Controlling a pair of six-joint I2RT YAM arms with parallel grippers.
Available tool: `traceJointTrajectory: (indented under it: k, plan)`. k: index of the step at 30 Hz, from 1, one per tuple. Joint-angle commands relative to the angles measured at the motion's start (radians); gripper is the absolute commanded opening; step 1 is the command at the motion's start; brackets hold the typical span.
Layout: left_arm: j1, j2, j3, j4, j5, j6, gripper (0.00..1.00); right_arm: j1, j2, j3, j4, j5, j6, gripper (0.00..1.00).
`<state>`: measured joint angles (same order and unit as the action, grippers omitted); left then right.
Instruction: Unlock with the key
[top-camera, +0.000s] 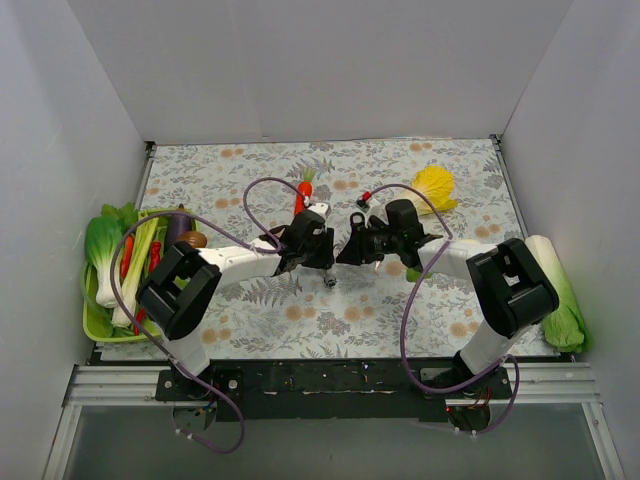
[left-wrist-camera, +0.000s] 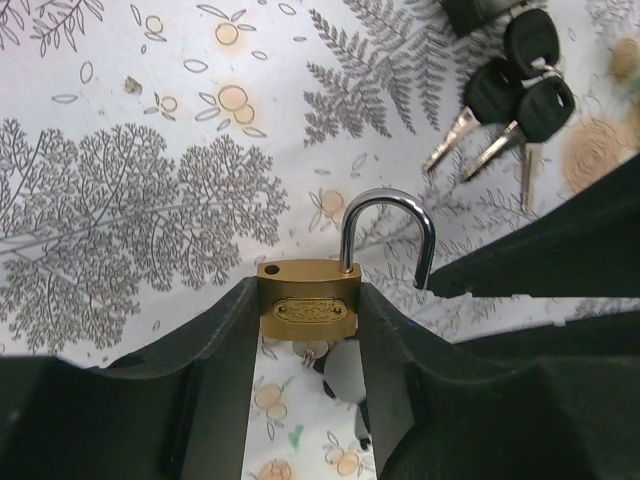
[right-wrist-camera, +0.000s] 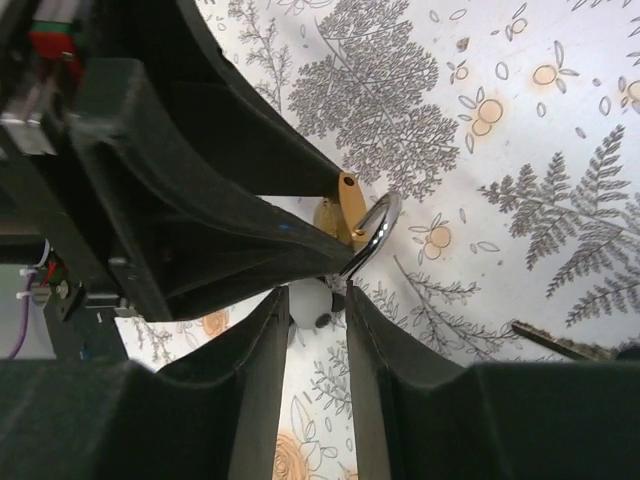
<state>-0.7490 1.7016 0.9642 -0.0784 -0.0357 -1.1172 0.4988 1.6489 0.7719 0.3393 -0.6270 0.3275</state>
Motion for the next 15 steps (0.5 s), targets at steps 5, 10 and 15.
traceJointTrajectory:
  k: [5,10,15]
  plan:
    - [0.014,0.127,0.143,-0.049,-0.087,0.014,0.0,-0.022,0.02,0.053,0.012,0.036,-0.042,0.45]
    - [0.022,0.208,0.24,-0.121,-0.142,-0.015,0.0,-0.051,-0.038,0.009,-0.057,0.139,-0.036,0.49]
    - [0.025,0.254,0.306,-0.187,-0.165,-0.053,0.0,-0.092,-0.155,-0.072,-0.072,0.191,-0.024,0.52]
